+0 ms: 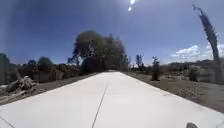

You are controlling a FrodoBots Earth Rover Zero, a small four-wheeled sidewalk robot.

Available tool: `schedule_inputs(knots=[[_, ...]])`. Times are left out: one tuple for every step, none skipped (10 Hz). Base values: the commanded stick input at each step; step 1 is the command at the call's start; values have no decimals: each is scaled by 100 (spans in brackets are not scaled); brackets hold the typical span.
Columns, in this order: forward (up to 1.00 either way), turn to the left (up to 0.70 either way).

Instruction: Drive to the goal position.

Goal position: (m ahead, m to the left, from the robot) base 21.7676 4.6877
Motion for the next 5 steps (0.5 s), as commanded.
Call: schedule_inputs(knots=[[70, 0], [70, 0], [70, 0], [70, 0], [70, 0]])
